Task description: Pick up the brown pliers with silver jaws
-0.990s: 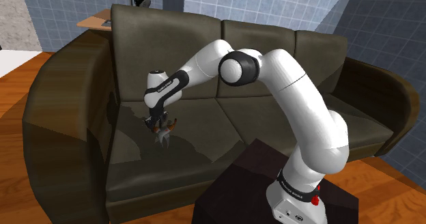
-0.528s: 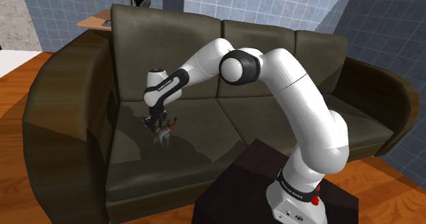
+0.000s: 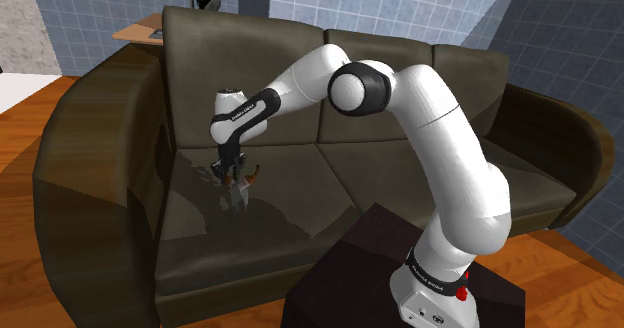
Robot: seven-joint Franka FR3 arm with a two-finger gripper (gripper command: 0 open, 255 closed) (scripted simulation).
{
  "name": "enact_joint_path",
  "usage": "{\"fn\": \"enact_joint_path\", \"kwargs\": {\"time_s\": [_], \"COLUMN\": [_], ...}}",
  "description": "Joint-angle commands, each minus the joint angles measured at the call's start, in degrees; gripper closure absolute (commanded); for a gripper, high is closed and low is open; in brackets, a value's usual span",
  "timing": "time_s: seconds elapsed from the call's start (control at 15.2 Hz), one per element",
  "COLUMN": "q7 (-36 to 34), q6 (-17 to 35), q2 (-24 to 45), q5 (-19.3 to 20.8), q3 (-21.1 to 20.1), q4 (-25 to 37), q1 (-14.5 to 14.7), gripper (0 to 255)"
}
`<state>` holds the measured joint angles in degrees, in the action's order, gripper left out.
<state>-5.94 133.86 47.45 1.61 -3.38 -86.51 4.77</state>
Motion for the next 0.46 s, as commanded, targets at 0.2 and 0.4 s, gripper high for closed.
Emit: {"fn": "enact_joint_path", "kwargs": {"time_s": [0.2,0.4], "q7": [-0.03,-0.03], "q6": [-2.31,-2.83], "q2": [-2.78,-3.38], "q5": [-0.11,-0.13], "q3": [-0.12,-0.14], "q4": [-0.49,-0.57], "q1": [-0.05,-0.07], "gripper": [255,255]}}
